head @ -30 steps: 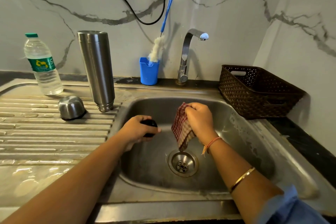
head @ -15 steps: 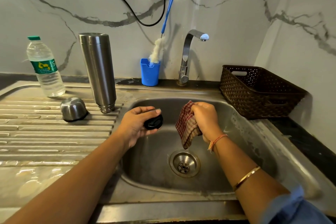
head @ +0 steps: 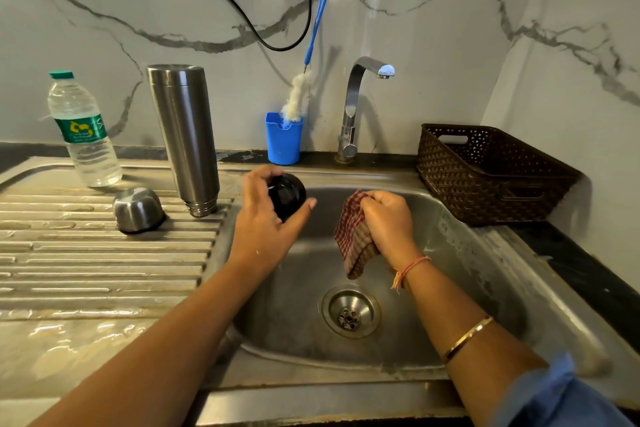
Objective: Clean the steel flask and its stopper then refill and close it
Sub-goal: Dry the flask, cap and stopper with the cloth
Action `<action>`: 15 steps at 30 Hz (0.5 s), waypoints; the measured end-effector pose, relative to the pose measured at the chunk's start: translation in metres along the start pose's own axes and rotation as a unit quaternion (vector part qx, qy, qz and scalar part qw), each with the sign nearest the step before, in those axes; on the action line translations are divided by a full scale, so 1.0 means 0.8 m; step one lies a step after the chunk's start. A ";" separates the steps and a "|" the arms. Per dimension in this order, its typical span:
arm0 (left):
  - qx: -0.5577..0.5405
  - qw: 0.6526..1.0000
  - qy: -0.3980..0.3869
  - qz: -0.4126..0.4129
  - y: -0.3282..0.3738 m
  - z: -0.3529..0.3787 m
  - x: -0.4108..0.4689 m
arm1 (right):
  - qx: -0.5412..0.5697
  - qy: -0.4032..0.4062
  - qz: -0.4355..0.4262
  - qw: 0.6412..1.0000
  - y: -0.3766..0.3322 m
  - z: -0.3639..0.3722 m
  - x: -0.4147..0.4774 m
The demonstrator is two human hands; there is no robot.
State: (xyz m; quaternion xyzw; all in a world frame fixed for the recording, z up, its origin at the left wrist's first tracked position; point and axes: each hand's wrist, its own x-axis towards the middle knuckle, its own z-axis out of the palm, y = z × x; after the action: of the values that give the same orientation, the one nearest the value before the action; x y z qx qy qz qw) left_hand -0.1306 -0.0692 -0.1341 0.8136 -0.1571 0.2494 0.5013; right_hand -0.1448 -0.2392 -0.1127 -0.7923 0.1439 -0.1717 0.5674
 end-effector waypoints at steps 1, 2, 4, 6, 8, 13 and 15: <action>0.036 0.996 -0.069 -0.039 -0.007 0.001 0.001 | -0.001 0.000 0.002 1.000 0.000 0.000 0.000; 0.101 0.977 -0.167 -0.087 -0.018 0.004 0.000 | -0.004 0.000 0.006 1.000 0.002 0.001 -0.002; 0.181 0.944 -0.257 -0.105 -0.028 0.006 -0.003 | -0.007 -0.001 0.013 1.000 0.004 0.003 -0.002; 0.105 0.984 -0.137 -0.049 -0.014 0.004 -0.003 | -0.007 -0.004 0.016 1.000 0.004 0.001 -0.001; 0.048 0.998 -0.016 0.035 0.005 0.004 -0.003 | 0.000 -0.003 0.013 1.000 0.003 -0.001 0.001; 0.200 0.943 -0.246 -0.095 -0.017 0.009 -0.005 | 0.003 -0.003 0.015 1.000 0.006 0.002 -0.001; 0.124 0.981 -0.144 -0.042 -0.009 0.006 -0.005 | 0.007 -0.006 0.016 1.000 0.006 0.002 -0.001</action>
State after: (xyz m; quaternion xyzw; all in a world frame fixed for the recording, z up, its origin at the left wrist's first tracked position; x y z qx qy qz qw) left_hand -0.1285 -0.0703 -0.1436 0.9024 -0.1614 0.1261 0.3790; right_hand -0.1451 -0.2393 -0.1180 -0.7868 0.1518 -0.1594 0.5766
